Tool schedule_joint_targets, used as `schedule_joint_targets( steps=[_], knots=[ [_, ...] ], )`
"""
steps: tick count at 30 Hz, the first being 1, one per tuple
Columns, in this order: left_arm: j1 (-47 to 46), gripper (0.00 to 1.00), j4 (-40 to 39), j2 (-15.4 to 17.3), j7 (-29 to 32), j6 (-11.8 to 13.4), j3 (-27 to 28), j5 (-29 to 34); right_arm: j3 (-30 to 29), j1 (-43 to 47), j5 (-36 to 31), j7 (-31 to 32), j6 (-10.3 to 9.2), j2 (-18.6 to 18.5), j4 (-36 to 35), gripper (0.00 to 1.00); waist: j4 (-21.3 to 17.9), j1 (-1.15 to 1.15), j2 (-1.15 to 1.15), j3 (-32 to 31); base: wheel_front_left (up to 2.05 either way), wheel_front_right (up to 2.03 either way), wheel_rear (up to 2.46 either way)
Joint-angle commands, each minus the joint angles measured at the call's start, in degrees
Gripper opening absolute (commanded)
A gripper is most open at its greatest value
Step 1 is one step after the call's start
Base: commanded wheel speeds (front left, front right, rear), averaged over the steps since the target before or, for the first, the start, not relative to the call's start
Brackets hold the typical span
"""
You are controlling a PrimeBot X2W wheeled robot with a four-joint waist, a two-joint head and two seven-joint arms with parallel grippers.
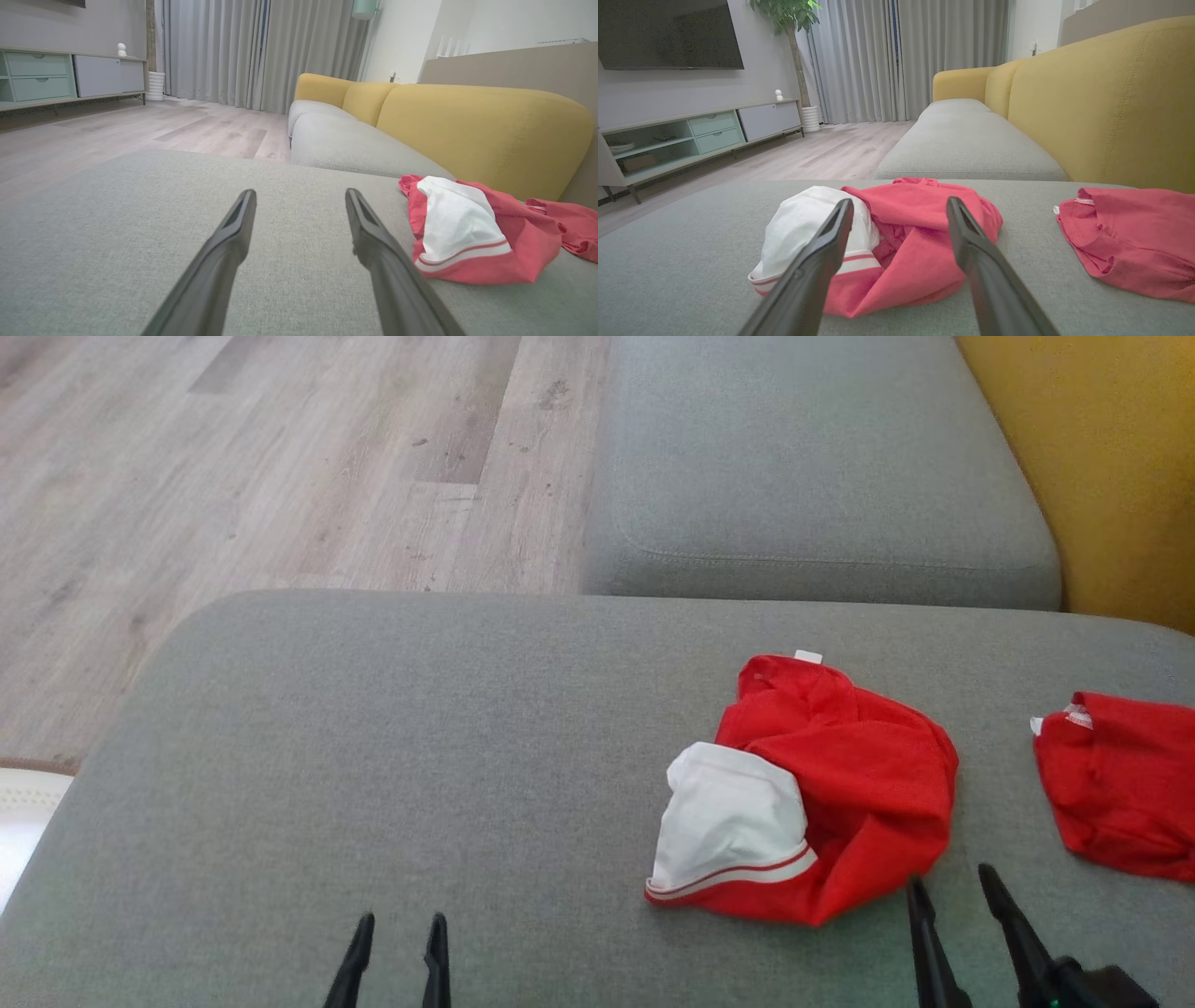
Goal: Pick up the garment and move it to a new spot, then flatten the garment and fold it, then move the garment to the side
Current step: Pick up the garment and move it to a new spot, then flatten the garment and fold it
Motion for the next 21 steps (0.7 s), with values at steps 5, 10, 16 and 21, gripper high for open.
schedule_joint_targets(
  steps=[5, 10, 16, 21],
  knots=[
    [-1.82, 1.0, -1.22, -1.29, -0.54, -1.01, 2.83, 1.28, 1.39, -1.51, 0.51, -0.62, -0.04, -0.41, -1.43, 1.0, -0.49, 0.01, 0.0, -0.06, 0.0, 0.0, 0.0],
    [-1.85, 1.0, -0.21, -1.71, -0.54, -1.72, 3.38, 1.95, 1.48, -1.76, 0.42, -0.62, -0.04, -0.41, -1.26, 1.0, -1.0, 0.01, 0.0, 0.16, 0.0, 0.0, 0.0],
    [-2.07, 1.0, 0.24, -1.96, -0.54, -2.08, 4.05, 2.12, 1.18, -2.0, 0.46, -0.62, -0.04, -0.4, -1.2, 1.0, -1.31, 0.01, 0.0, 0.41, 0.0, 0.0, 0.0],
    [-2.32, 1.0, 0.61, -2.06, -0.54, -1.89, 4.28, 1.6, 1.13, -1.99, 0.55, -0.62, -0.04, -0.4, -1.22, 1.0, -1.37, 0.01, 0.0, 0.55, 0.0, 0.0, 0.0]
  ],
)
